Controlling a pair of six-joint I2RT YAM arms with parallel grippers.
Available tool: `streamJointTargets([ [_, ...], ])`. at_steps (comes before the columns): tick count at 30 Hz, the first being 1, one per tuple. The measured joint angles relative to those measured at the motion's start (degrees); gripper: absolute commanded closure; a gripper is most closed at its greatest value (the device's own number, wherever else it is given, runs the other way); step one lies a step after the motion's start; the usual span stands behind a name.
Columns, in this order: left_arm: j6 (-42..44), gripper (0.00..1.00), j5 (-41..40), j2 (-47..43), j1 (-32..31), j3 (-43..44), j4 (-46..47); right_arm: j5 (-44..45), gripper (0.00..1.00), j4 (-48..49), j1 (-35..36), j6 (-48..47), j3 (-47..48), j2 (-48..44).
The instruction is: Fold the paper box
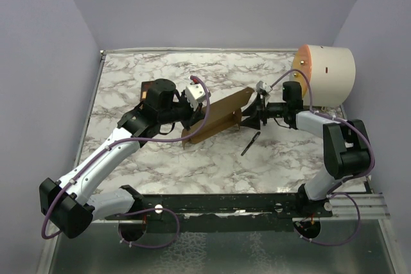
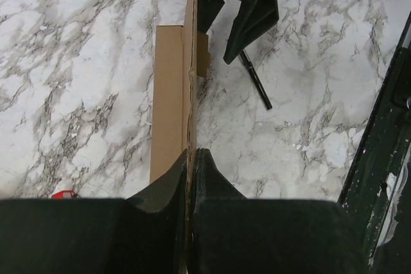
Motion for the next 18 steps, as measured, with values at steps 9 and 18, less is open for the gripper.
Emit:
streamJointTargets([
  [9,0.0,1.0,-0.02,0.02,0.0,0.0,-0.04,-2.51,0.36,-9.01,-2.54,-5.66,3.72,-0.09],
  [18,0.0,1.0,0.0,0.02,-0.02,0.0,-0.11,-4.59,0.36,-26.08,-8.76,-21.66,10.75,-2.95],
])
